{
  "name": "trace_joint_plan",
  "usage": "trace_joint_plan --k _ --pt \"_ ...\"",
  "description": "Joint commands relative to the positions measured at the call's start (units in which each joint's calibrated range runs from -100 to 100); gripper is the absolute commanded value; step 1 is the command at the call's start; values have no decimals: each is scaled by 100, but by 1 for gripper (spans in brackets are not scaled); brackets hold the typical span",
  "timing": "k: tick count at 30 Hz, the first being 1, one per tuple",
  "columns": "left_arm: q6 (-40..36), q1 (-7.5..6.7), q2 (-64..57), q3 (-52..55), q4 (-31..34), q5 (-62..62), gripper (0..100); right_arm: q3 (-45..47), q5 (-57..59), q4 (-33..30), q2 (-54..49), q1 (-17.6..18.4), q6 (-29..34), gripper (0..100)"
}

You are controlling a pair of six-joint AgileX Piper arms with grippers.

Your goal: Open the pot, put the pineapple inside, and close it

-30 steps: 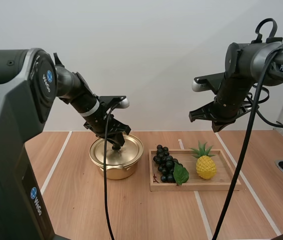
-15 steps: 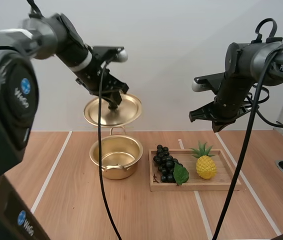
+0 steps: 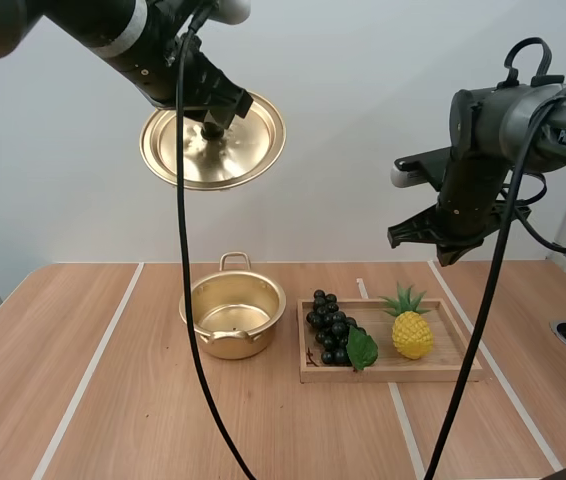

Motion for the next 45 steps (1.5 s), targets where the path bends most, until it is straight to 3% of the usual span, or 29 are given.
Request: trace_joint_plan --k 1,4,8,15,18,22,34,45 --pt "-174 1 -258 -41 146 -227 0 20 -62 -598 -44 -20 352 25" --pt "-231 1 -336 -41 171 -365 0 20 43 -691 -44 -20 376 36" --pt "-276 1 -424 -85 171 -406 0 20 114 -514 -44 -20 376 37" --pt "-358 1 -506 -85 171 -473 0 20 42 508 -44 -20 354 39" --pt "-358 1 -506 -85 171 -473 0 20 42 544 -44 -20 345 57" --pt "-358 1 -506 -85 171 -473 0 20 76 544 -44 -20 355 100" --pt "-315 1 -509 -85 181 -473 0 20 -802 616 -44 -20 363 100" --pt "-241 1 -509 -85 192 -473 0 20 -413 639 -44 -20 375 100"
